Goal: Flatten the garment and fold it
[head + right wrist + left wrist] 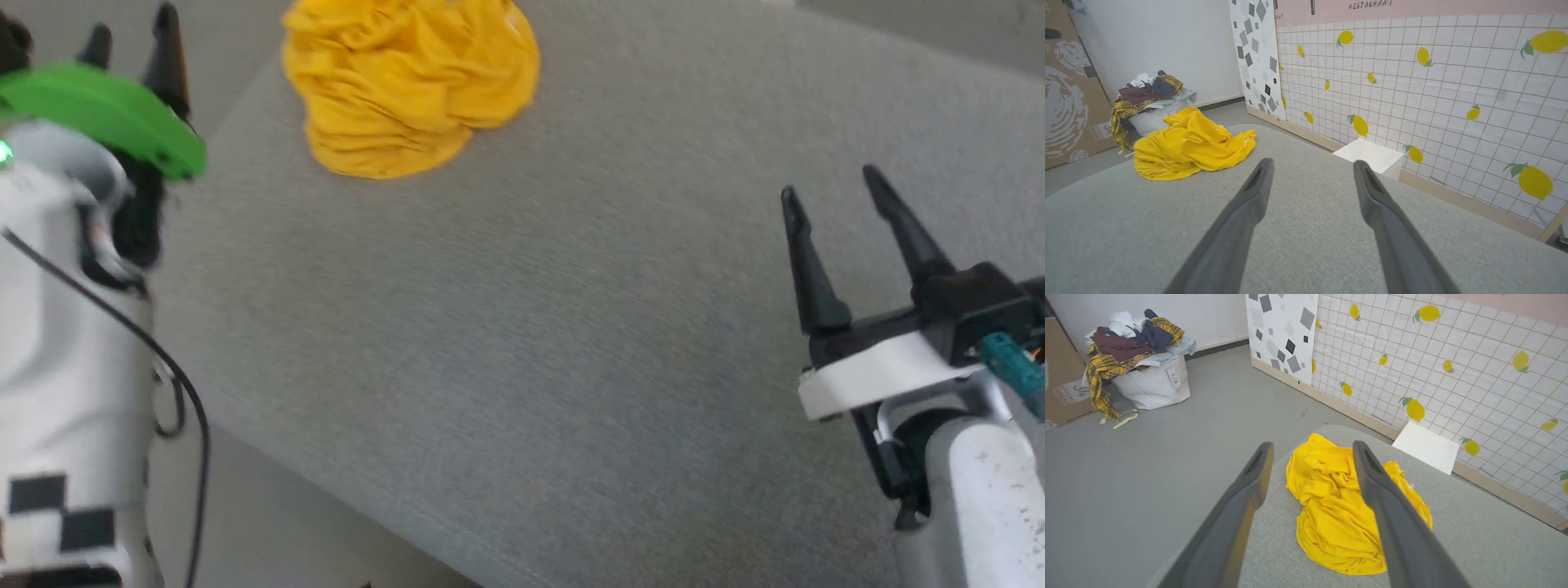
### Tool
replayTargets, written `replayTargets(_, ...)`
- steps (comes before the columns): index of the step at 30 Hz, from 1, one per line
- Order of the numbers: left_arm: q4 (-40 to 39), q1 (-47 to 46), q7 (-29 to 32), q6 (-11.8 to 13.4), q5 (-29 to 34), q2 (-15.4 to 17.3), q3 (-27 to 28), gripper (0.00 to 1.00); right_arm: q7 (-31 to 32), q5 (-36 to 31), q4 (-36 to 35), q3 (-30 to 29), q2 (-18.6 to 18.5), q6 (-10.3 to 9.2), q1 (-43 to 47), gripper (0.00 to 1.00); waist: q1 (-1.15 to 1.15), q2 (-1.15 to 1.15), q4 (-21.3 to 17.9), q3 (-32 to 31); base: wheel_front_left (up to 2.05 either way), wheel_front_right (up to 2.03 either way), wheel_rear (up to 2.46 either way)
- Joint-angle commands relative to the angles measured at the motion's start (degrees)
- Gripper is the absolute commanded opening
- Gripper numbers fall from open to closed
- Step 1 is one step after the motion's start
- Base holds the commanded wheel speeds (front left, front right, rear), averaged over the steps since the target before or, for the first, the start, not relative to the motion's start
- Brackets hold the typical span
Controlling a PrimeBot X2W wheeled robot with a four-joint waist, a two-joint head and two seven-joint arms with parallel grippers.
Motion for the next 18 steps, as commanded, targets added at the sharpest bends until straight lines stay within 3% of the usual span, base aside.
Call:
replayTargets(1, 1.3, -3.25, 2.83, 0.01, -1.26, 0.68, 0.46, 1.0, 0.1, -0.36, -0.64, 0.06, -0.49, -0.09, -1.38, 1.0, -0.01, 0.0, -13.53, 16.59, 0.0, 0.0, 0.0)
replayTargets(3, 3.51, -6.57, 8.04, 0.1, -3.5, 1.63, 1.29, 1.0, -0.07, -0.33, -1.05, 0.17, -0.62, -0.09, -2.44, 1.0, -0.01, 0.0, -15.43, 18.88, 0.0, 0.0, 0.0)
replayTargets(8, 7.49, -10.03, 21.84, 3.4, -7.08, 5.36, 3.16, 1.0, -1.49, 0.21, -0.97, 0.2, -0.22, -0.09, -4.27, 1.0, -0.01, 0.0, -19.86, 22.77, 0.0, 0.0, 0.0)
replayTargets(14, 7.27, -7.44, 30.47, 8.13, -9.56, 8.64, 6.14, 1.0, -3.3, 0.88, -0.08, 0.2, 0.38, -0.09, -5.19, 1.0, -0.01, 0.0, -23.22, 24.85, 0.0, 0.0, 0.0)
replayTargets(18, 6.21, -3.62, 34.28, 10.97, -10.99, 8.86, 7.54, 1.0, -4.28, 1.15, 1.06, 0.05, 0.63, -0.09, -5.49, 1.0, -0.01, 0.0, -23.92, 24.76, 0.0, 0.0, 0.0)
